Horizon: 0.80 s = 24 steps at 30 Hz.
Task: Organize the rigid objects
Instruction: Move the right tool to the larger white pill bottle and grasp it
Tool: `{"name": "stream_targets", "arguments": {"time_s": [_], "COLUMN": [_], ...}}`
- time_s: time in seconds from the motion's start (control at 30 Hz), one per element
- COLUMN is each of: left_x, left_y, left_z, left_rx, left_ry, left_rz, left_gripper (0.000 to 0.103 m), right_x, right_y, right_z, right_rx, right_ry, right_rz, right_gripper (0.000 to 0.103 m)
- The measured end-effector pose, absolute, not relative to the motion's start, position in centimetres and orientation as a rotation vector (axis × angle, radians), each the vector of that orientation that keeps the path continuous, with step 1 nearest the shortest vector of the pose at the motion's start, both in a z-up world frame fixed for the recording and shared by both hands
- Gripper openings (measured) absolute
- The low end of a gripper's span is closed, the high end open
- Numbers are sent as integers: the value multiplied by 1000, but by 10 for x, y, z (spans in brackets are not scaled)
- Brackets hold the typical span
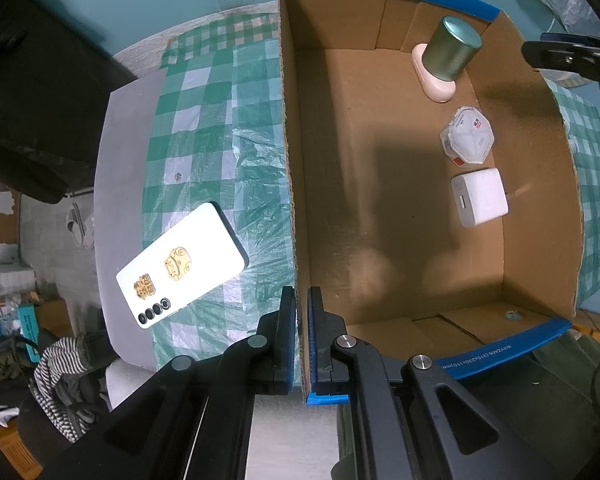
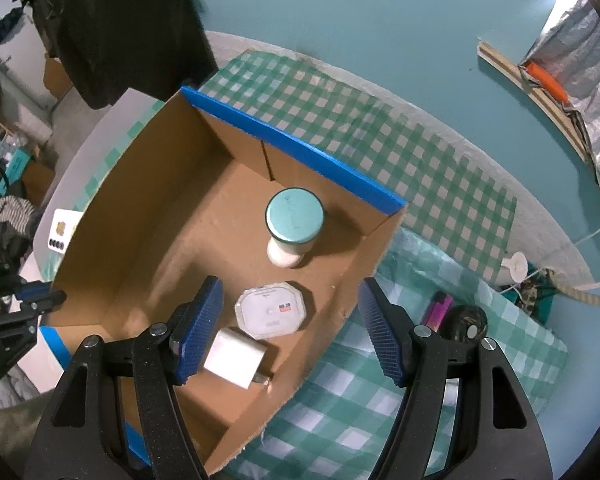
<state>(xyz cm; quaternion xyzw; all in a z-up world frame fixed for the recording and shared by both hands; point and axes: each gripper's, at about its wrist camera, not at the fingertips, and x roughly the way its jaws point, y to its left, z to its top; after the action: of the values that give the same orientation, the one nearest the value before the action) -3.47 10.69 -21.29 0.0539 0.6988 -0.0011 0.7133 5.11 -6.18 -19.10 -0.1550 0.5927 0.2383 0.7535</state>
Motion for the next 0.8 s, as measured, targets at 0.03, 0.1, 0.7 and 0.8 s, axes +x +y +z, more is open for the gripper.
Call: {"name": "stream_targets", "arguments": {"time_s": [0.03, 0.1, 0.7, 0.8], "left_x": [-35, -35, -34, -34], "left_y": [107, 106, 106, 106], "left_z": [-213, -212, -212, -212], "left_rx": [122, 125, 129, 132], "left_ry": [1548, 1548, 1550, 1551], "left_rz": [-4, -5, -3, -2], "left_gripper": [5, 5, 5, 5], "right_x": [51, 50, 50, 50], "right_y": [-63, -66, -112, -123], "right_z": [-190, -188, -183, -186], "right_rx": [-337, -336, -313, -302], "right_ry": [1293, 1291, 1298, 1306], "right_rz": [519, 511, 450, 437], "right_gripper": [71, 71, 71, 71]}}
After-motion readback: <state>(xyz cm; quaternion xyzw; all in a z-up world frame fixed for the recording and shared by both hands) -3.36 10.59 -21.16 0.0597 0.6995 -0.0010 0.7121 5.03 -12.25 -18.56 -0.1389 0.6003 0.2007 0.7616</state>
